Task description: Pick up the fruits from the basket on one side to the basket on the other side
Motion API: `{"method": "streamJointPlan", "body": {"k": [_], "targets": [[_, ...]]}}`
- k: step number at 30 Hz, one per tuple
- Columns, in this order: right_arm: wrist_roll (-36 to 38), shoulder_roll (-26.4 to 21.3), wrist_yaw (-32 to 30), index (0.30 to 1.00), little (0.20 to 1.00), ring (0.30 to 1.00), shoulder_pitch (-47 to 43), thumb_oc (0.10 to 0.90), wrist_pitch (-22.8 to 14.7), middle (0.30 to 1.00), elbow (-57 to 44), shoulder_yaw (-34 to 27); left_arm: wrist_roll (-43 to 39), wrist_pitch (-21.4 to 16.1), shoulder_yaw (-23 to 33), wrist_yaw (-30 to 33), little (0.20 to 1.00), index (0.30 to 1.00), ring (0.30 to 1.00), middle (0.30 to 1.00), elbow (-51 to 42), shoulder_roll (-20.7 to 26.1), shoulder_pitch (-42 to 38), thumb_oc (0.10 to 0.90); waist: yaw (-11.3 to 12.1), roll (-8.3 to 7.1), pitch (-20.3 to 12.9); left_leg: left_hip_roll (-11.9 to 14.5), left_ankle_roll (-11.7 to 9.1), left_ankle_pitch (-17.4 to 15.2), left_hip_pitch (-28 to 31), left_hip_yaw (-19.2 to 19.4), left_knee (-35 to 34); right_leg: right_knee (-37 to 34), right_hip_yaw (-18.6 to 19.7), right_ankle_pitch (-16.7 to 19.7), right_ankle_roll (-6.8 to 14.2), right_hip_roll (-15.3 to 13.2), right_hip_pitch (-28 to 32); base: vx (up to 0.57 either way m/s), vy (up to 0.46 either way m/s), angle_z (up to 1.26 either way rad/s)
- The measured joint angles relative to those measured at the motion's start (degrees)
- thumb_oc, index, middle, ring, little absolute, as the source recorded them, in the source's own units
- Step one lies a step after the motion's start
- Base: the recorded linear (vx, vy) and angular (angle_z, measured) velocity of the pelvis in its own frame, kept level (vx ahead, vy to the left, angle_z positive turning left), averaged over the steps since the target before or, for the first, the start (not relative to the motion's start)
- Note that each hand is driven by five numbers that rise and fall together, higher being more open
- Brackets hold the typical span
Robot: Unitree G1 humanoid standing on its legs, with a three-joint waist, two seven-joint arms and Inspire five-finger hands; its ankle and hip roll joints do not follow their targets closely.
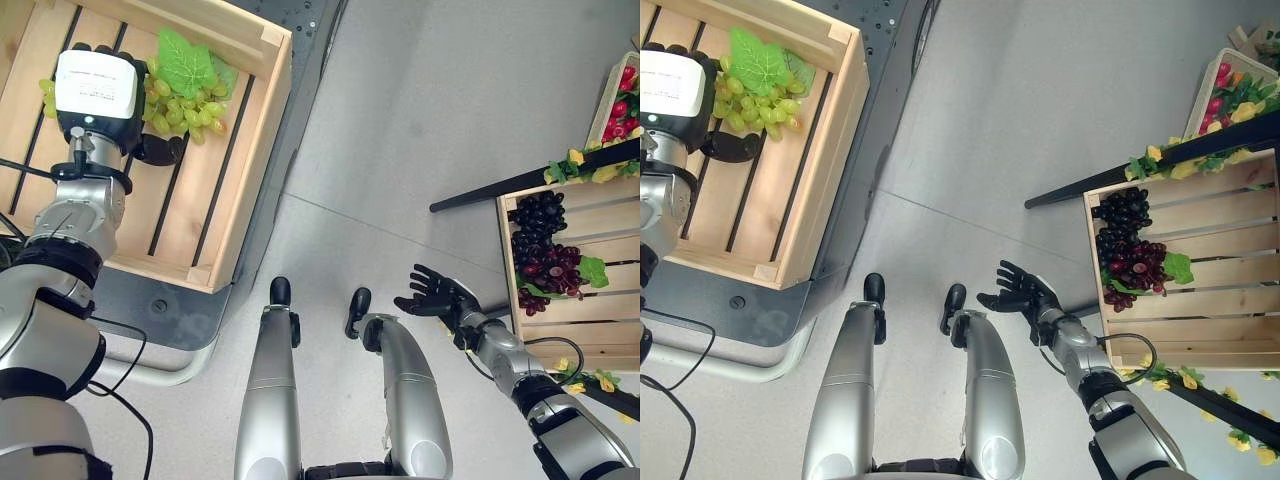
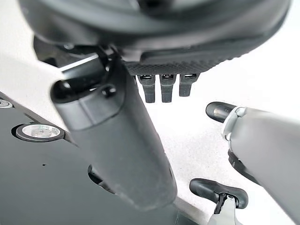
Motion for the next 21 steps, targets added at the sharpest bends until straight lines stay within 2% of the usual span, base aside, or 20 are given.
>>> {"method": "streamJointPlan", "body": {"k": [7,14,21], "targets": [[-0.11,0.00,0.00,0.900,0.900,0.900,0.36,0.800,-0.57,0.900,0.10,0.00,-1.14,-3.86,-0.11,-1.59,0.900,0.900,0.900,0.900,0.15,0.50,-1.17,0.800,-0.12,-0.01,-0.01,-0.05,0.03,-0.02,-0.09,0.00,-0.34,-0.43,-0.04,0.04,0.07,-0.03,0.00,0.00,0.000,0.00],[-0.10,0.04,0.00,0.900,0.900,0.900,0.56,0.800,-1.10,0.900,0.02,0.01,0.34,-6.88,-4.30,-2.34,0.900,0.900,0.900,0.900,0.16,1.09,-4.22,0.800,-0.32,-0.02,-0.01,-0.12,0.12,-0.03,-0.47,0.00,-0.51,-0.86,-0.20,0.13,0.23,-0.08,-0.08,0.00,0.003,0.01],[-0.12,0.03,-0.01,0.900,0.900,0.900,0.58,0.800,-1.11,0.900,0.03,0.00,5.77,-13.30,-8.91,-4.20,0.900,0.900,0.900,0.900,-1.79,3.58,-7.69,0.800,-0.68,-0.02,-0.01,0.03,0.50,0.03,-0.97,1.37,-0.97,-0.87,0.23,0.16,0.34,-0.54,-0.95,0.00,0.012,0.01]]}}
